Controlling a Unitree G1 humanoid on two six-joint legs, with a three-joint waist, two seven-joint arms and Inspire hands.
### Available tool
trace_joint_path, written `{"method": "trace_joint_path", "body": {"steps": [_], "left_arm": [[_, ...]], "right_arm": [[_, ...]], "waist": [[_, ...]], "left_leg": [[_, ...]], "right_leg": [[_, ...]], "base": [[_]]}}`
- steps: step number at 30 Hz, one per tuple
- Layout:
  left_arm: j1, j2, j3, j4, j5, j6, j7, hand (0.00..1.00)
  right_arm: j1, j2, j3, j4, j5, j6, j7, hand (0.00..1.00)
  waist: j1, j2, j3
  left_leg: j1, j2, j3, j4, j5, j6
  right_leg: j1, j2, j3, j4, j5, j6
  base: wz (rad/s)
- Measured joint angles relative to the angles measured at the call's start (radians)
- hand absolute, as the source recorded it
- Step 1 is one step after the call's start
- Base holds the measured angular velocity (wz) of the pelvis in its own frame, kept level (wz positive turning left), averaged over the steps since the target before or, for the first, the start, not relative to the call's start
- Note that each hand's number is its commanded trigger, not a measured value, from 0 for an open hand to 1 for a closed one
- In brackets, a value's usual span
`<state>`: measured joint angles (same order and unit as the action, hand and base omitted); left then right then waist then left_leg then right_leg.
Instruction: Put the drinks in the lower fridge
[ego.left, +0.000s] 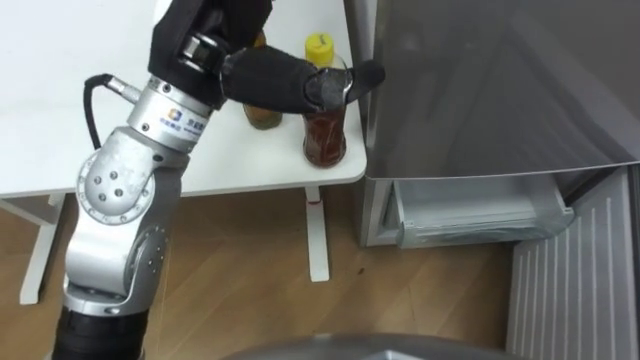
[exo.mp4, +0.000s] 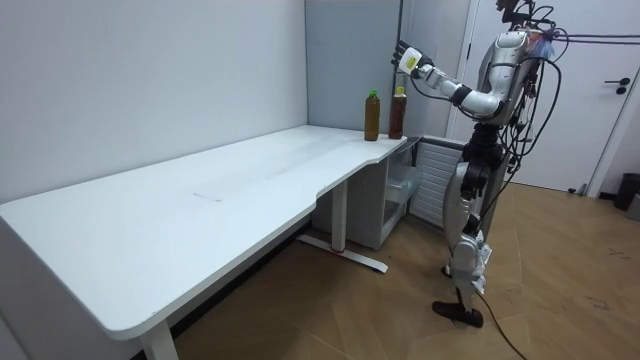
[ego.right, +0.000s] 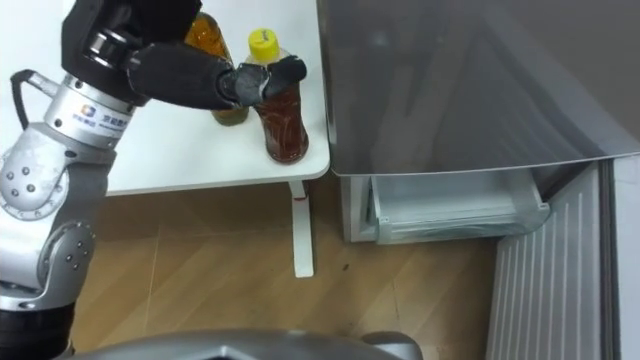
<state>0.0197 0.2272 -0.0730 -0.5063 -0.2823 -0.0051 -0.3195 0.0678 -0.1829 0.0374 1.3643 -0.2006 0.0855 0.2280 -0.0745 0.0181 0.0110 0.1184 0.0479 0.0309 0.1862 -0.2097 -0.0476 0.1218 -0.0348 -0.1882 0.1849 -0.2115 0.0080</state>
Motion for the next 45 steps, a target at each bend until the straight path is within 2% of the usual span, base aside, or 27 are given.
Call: {"method": "trace_joint_path", "body": {"steps": [6,14,19,25,31,45], "left_arm": [[0.002,-0.005,0.001,0.043,0.002,0.002,-0.002,0.0],[0.026,-0.005,0.006,0.062,0.019,0.051,-0.003,0.0],[0.039,-0.006,0.029,0.073,0.019,0.088,-0.006,0.0],[0.039,-0.006,0.031,0.091,0.018,0.11,-0.013,0.0],[0.041,-0.005,0.03,0.151,0.016,0.116,-0.02,0.0],[0.043,-0.001,0.005,0.174,0.014,0.129,-0.065,0.0]], "right_arm": [[0.0,0.004,0.0,0.001,-0.006,0.0,-0.008,0.0],[0.002,0.003,-0.001,-0.003,-0.007,0.008,-0.006,0.0],[0.006,0.003,-0.001,-0.012,-0.007,0.035,0.005,0.0],[0.008,0.001,-0.002,-0.016,-0.01,0.047,0.009,0.0],[0.003,0.0,-0.002,-0.016,-0.01,0.048,0.014,0.0],[0.001,0.0,-0.001,-0.024,-0.004,0.048,-0.005,0.0]], "waist": [[0.001,-0.011,0.0035],[0.005,-0.017,0.0012],[0.005,-0.02,-0.0026],[0.001,-0.025,-0.0063],[0.001,-0.027,-0.005],[-0.004,-0.023,-0.005]], "left_leg": [[0.011,0.0,0.0,-0.006,0.0,0.0],[0.013,0.0,0.004,-0.006,0.0,0.0],[0.014,0.0,0.011,-0.005,0.0,0.0],[0.014,0.0,0.011,-0.005,0.0,0.0],[0.012,0.0,0.015,-0.005,0.0,0.0],[0.014,0.0,0.04,-0.005,0.0,0.0]], "right_leg": [[0.007,0.0,0.003,-0.001,-0.001,0.001],[0.005,0.001,0.012,0.001,-0.001,0.001],[0.0,0.001,0.022,0.002,-0.002,0.001],[0.001,0.001,0.022,0.002,-0.002,0.001],[0.0,0.0,0.022,0.001,-0.002,0.001],[0.0,-0.001,0.02,0.003,-0.002,0.001]], "base": [[0.0],[-0.02],[-0.04],[0.0],[0.0],[0.0]]}}
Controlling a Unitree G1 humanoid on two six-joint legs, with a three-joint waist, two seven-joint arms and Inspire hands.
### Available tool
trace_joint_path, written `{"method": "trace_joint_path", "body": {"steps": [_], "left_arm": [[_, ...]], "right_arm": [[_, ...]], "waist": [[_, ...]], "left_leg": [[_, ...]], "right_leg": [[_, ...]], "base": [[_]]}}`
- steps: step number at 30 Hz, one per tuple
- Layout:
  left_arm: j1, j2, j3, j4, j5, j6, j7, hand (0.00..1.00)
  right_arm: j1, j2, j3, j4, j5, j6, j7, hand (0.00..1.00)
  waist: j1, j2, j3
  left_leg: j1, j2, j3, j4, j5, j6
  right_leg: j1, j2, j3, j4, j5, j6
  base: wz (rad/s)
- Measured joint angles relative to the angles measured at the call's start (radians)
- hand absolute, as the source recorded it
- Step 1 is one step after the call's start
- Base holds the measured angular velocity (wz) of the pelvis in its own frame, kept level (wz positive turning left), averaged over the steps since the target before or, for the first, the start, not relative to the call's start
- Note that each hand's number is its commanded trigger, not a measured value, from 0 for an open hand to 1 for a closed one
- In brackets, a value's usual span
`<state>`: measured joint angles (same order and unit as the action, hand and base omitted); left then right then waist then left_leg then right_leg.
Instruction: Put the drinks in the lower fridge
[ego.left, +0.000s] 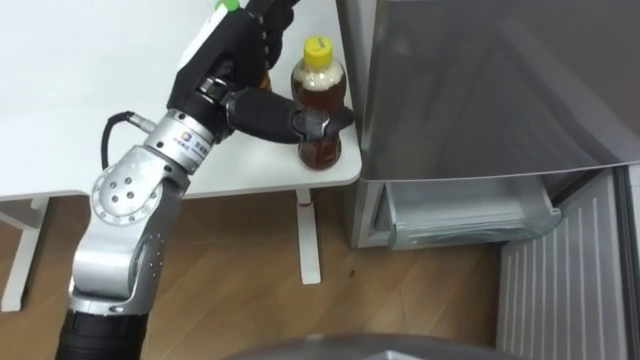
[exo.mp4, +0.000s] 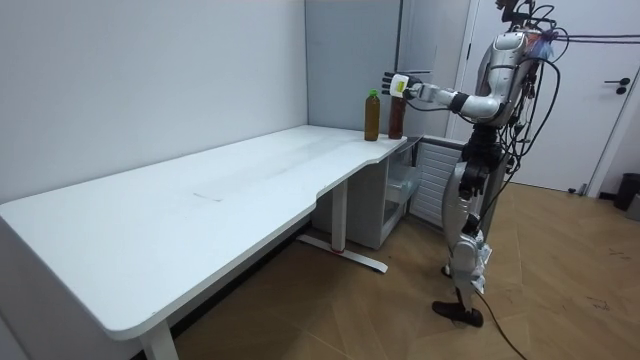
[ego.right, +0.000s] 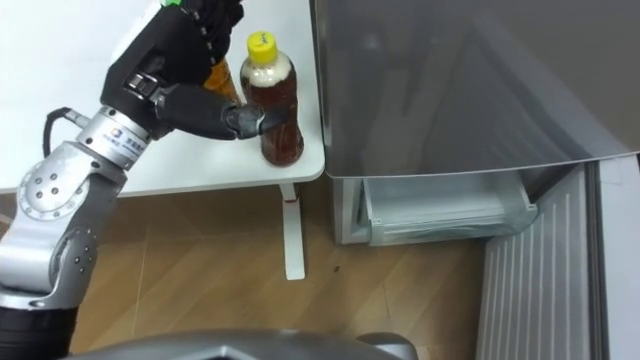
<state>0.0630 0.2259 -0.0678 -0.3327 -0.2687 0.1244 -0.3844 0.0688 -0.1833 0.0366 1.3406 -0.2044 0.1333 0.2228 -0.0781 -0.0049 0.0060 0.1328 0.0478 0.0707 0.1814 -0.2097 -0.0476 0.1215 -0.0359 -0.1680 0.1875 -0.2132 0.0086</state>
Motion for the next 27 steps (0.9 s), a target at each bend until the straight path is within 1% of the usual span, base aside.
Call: {"method": "trace_joint_path", "body": {"steps": [3,11,13,16,21,24,26,27], "left_arm": [[0.0,0.0,-0.016,0.008,0.0,0.0,-0.005,0.0],[0.0,0.0,-0.016,0.021,-0.005,0.0,-0.019,0.0],[0.0,-0.001,-0.014,0.05,-0.036,0.0,-0.017,0.0],[0.0,0.0,-0.014,0.082,-0.054,0.0,-0.014,0.0],[0.0,-0.001,-0.015,0.1,-0.055,0.0,-0.011,0.0],[-0.003,-0.002,-0.015,0.105,-0.055,0.0,-0.004,0.0],[-0.012,-0.01,-0.016,0.125,-0.055,0.0,0.007,0.0],[-0.014,-0.012,-0.016,0.14,-0.054,0.0,0.011,0.0]], "right_arm": [[0.0,0.0,0.0,-0.007,-0.001,0.0,-0.002,0.0],[0.0,0.0,0.001,-0.008,0.0,0.0,-0.007,0.0],[0.001,0.001,0.001,-0.011,-0.001,0.0,-0.025,0.0],[0.001,0.001,0.001,-0.016,-0.002,0.0,-0.033,0.0],[0.001,0.001,0.001,-0.019,-0.002,0.0,-0.035,0.0],[0.001,0.0,0.001,-0.022,-0.002,0.0,-0.037,0.0],[0.001,0.0,0.001,-0.023,-0.002,0.0,-0.038,0.0],[0.0,0.0,0.001,-0.023,-0.003,0.0,-0.039,0.0]], "waist": [[-0.002,0.001,0.0006],[-0.003,0.0,0.0016],[-0.003,0.001,0.0025],[-0.005,0.0,0.0045],[-0.006,0.001,0.0049],[-0.011,0.006,0.0071],[-0.015,0.009,0.0071],[-0.024,0.01,0.0066]], "left_leg": [[0.0,0.0,0.009,0.0,0.0,0.0],[0.001,0.001,0.01,0.0,0.0,0.0],[0.001,0.001,0.01,0.0,0.0,0.0],[-0.003,0.001,0.01,0.0,0.0,0.0],[-0.003,0.001,0.01,0.001,0.0,0.0],[-0.003,0.001,0.01,0.002,0.0,0.0],[-0.003,0.001,0.01,0.002,0.0,0.0],[-0.003,0.001,0.01,0.002,0.0,0.0]], "right_leg": [[0.0,0.0,0.001,0.001,0.0,0.0],[0.0,0.0,0.001,0.0,0.0,0.0],[0.0,0.0,0.003,0.0,0.0,0.0],[-0.001,0.0,0.005,-0.001,0.0,0.0],[0.0,0.0,0.006,-0.002,0.0,0.0],[0.0,0.0,0.005,-0.001,0.0,0.0],[0.0,0.0,0.004,-0.001,0.0,0.0],[0.0,0.0,0.005,-0.002,0.0,0.0]], "base": [[0.0],[0.0],[0.0],[0.0],[0.0],[0.0],[0.0],[0.0]]}}
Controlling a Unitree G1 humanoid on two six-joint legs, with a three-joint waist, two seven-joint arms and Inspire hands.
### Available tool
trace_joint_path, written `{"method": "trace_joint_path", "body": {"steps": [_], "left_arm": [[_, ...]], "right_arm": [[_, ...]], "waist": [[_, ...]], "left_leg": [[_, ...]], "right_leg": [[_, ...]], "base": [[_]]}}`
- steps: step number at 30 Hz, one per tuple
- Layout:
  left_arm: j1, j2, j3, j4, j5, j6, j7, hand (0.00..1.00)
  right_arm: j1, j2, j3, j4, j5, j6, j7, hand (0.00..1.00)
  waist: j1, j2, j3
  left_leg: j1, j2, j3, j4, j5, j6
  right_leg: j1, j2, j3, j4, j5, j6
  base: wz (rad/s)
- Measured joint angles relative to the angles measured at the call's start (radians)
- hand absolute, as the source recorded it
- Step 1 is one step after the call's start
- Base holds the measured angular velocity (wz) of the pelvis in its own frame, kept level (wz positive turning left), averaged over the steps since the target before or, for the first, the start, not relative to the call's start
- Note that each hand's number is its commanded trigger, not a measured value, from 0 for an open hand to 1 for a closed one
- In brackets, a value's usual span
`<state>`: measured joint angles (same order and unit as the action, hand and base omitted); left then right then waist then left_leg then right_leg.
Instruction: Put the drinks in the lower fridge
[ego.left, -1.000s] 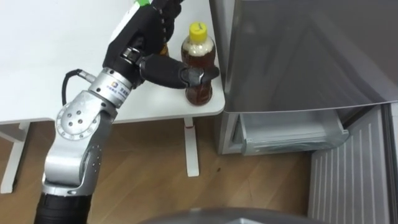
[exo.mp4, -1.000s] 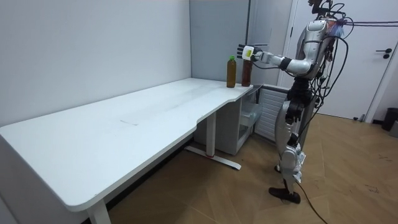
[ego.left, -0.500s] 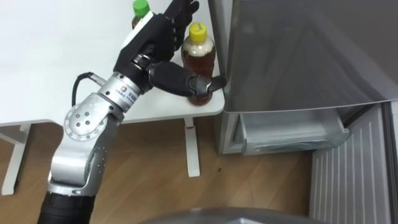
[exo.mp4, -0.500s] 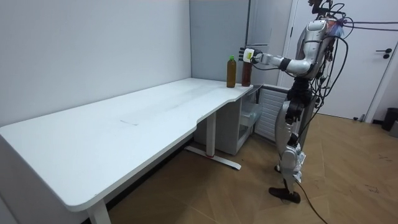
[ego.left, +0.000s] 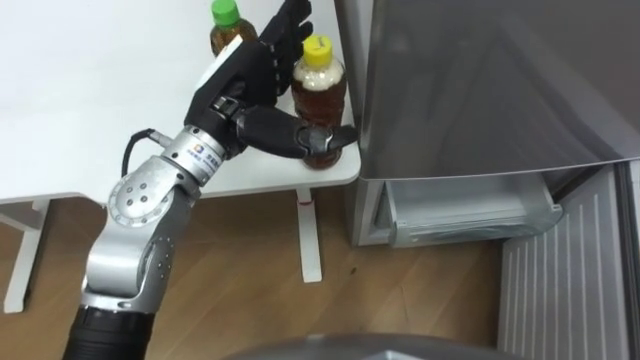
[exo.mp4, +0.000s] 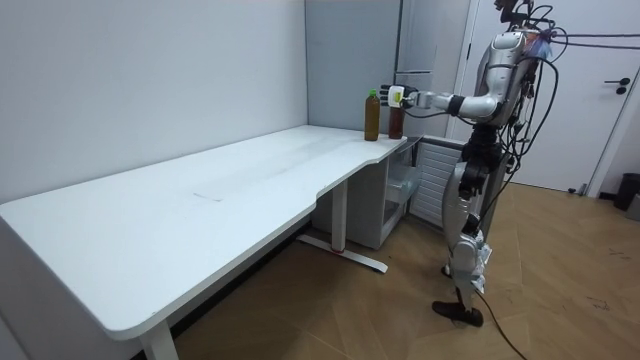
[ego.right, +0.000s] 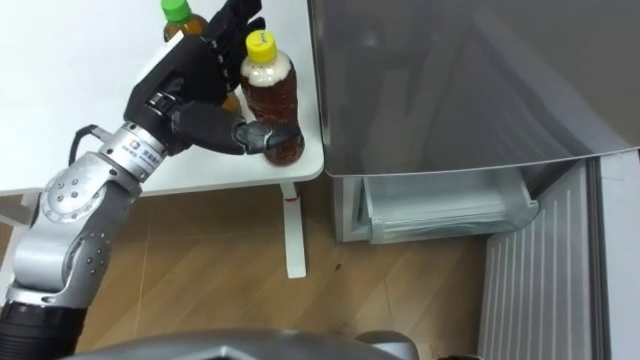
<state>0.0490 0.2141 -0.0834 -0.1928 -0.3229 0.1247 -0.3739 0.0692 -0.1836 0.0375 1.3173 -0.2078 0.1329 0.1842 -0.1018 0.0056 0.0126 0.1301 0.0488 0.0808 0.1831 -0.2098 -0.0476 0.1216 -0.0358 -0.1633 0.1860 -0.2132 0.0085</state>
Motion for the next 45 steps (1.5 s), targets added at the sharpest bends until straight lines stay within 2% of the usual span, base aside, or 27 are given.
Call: {"method": "trace_joint_path", "body": {"steps": [10,19,22,23,24,25,26,30,38,43,45], "left_arm": [[-0.001,-0.005,-0.008,0.037,0.001,0.0,0.013,0.0],[-0.002,-0.005,-0.011,0.039,0.0,0.001,0.012,0.0],[-0.02,-0.005,-0.02,0.068,0.0,0.001,0.013,0.0],[-0.024,-0.006,-0.02,0.076,0.0,0.0,0.013,0.38],[-0.034,-0.007,-0.021,0.096,0.0,0.001,0.013,0.53],[-0.036,-0.007,-0.021,0.105,0.0,0.001,0.015,0.53],[-0.036,-0.007,-0.021,0.109,0.0,0.001,0.015,1.0],[-0.038,-0.007,-0.021,0.116,0.0,0.003,0.022,1.0],[-0.04,-0.007,-0.021,0.116,0.001,0.003,0.039,1.0],[-0.04,0.0,-0.029,0.123,0.004,0.03,0.059,1.0],[-0.04,-0.001,-0.036,0.124,0.004,0.03,0.058,1.0]], "right_arm": [[0.0,0.001,-0.002,-0.009,-0.003,0.0,0.004,0.0],[0.0,0.001,-0.003,-0.01,-0.003,0.0,0.016,0.0],[0.0,0.001,-0.002,-0.01,-0.003,0.001,0.016,0.0],[0.0,0.001,-0.002,-0.01,-0.003,0.001,0.016,0.0],[0.0,0.001,-0.003,-0.01,-0.005,0.001,0.016,0.0],[0.0,0.001,-0.003,-0.011,-0.008,0.001,0.016,0.0],[0.0,0.001,-0.003,-0.011,-0.01,0.001,0.016,0.0],[-0.001,0.002,-0.004,-0.025,-0.033,0.012,0.016,0.0],[-0.002,0.002,-0.004,-0.035,-0.038,0.022,0.015,0.0],[-0.001,0.001,-0.003,-0.036,-0.038,0.022,0.015,0.0],[-0.002,0.002,-0.003,-0.037,-0.038,0.022,0.016,0.0]], "waist": [[-0.033,0.006,0.0016],[-0.037,0.006,0.0014],[-0.037,0.007,0.0012],[-0.037,0.007,0.0012],[-0.038,0.009,0.0007],[-0.04,0.01,0.0003],[-0.04,0.011,0.0001],[-0.044,0.017,-0.0019],[-0.058,0.019,-0.0003],[-0.059,0.018,0.0022],[-0.057,0.016,0.0032]], "left_leg": [[0.001,0.0,0.003,0.0,0.0,0.0],[0.002,0.0,0.004,0.0,0.0,0.0],[0.002,0.0,0.004,0.0,0.0,0.0],[0.002,0.0,0.006,0.0,0.0,0.0],[0.002,0.0,0.009,0.0,0.0,0.0],[0.002,0.0,0.013,0.0,0.0,0.0],[0.002,0.0,0.014,0.0,0.0,0.0],[-0.001,0.0,0.015,0.0,0.0,0.0],[0.0,0.0,0.015,0.0,0.0,0.0],[-0.002,0.0,0.015,0.0,0.0,0.0],[-0.005,0.0,0.015,0.0,0.0,0.0]], "right_leg": [[-0.001,0.001,0.008,0.0,0.0,0.0],[-0.002,0.001,0.01,0.0,0.0,0.0],[-0.002,0.001,0.012,0.001,0.0,0.0],[-0.002,0.001,0.012,0.001,0.0,0.0],[-0.002,0.001,0.013,0.001,0.0,0.0],[-0.003,0.001,0.016,0.001,0.0,0.0],[-0.004,0.001,0.017,0.001,0.0,0.0],[-0.003,0.002,0.02,0.004,0.0,0.0],[-0.002,0.002,0.023,0.003,0.0,0.0],[-0.004,0.002,0.023,0.002,0.0,0.0],[-0.007,0.002,0.022,0.003,0.0,0.0]], "base": [[-0.01],[0.0],[0.0],[0.0],[0.0],[-0.04],[-0.05],[-0.01],[0.0],[0.0],[0.0]]}}
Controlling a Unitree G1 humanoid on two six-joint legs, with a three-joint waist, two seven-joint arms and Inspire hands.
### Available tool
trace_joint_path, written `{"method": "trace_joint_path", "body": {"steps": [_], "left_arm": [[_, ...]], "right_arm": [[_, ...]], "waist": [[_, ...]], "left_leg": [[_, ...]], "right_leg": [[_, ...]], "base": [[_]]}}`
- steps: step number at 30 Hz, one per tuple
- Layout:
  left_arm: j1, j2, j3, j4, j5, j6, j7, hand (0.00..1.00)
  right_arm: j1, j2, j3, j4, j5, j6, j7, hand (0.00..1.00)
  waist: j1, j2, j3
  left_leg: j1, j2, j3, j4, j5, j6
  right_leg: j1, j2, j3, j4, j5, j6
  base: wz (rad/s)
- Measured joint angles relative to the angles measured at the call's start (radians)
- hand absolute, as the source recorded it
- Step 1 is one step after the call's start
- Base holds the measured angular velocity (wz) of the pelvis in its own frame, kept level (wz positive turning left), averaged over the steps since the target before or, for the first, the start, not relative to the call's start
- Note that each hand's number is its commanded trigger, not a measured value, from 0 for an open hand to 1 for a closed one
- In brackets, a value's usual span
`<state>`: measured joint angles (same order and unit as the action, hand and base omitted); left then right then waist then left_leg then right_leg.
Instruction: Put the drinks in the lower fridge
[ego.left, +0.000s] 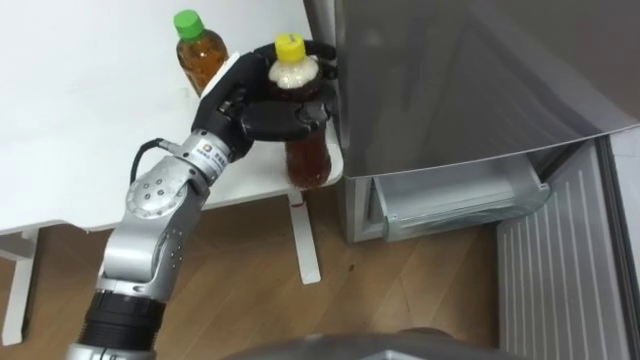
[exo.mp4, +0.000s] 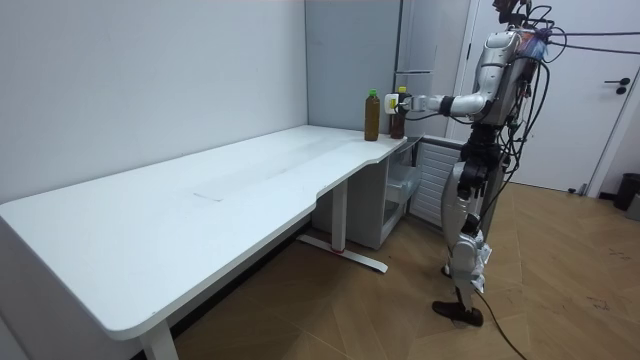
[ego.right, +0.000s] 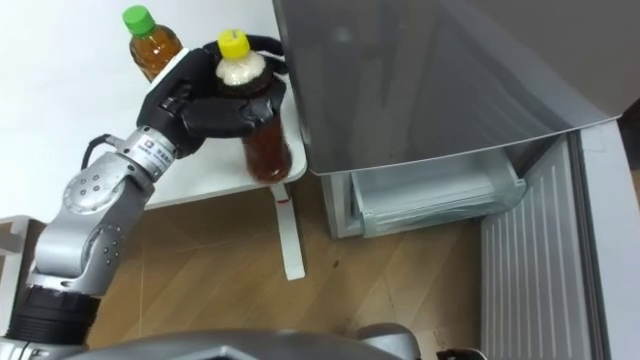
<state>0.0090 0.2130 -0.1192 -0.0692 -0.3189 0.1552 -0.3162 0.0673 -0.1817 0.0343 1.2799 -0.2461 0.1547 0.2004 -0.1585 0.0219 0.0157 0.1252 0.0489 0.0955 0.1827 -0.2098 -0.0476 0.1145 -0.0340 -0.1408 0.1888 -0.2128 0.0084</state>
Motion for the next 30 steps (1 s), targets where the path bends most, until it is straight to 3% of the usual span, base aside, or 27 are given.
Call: {"method": "trace_joint_path", "body": {"steps": [12,20,24,30], "left_arm": [[0.0,-0.002,-0.005,0.0,-0.002,0.016,-0.016,1.0],[0.0,-0.003,-0.007,-0.025,0.007,0.016,-0.016,1.0],[0.0,-0.04,-0.01,-0.074,0.006,0.016,-0.011,1.0],[0.0,-0.051,-0.044,-0.108,0.005,0.015,0.006,1.0]], "right_arm": [[-0.01,0.0,0.01,-0.004,0.005,0.0,-0.001,0.0],[-0.015,0.001,0.034,-0.011,-0.022,0.0,-0.014,0.0],[-0.023,0.002,0.063,-0.03,-0.04,0.002,-0.042,0.0],[-0.032,-0.007,0.085,-0.071,-0.067,0.001,-0.08,0.0]], "waist": [[0.006,-0.001,0.0002],[0.037,-0.002,-0.0023],[0.074,-0.004,-0.0049],[0.093,-0.011,-0.0076]], "left_leg": [[-0.009,0.0,-0.002,0.0,0.0,0.0],[-0.013,0.001,-0.002,0.001,0.0,0.0],[-0.021,0.001,-0.002,0.001,0.0,0.0],[-0.046,0.001,-0.014,0.015,0.0,0.0]], "right_leg": [[-0.011,0.0,0.0,0.004,0.001,-0.001],[-0.013,0.0,-0.008,0.004,0.002,-0.002],[-0.023,0.0,-0.015,0.015,0.002,-0.002],[-0.03,-0.003,-0.04,0.018,0.002,-0.003]], "base": [[0.0],[0.01],[0.05],[0.11]]}}
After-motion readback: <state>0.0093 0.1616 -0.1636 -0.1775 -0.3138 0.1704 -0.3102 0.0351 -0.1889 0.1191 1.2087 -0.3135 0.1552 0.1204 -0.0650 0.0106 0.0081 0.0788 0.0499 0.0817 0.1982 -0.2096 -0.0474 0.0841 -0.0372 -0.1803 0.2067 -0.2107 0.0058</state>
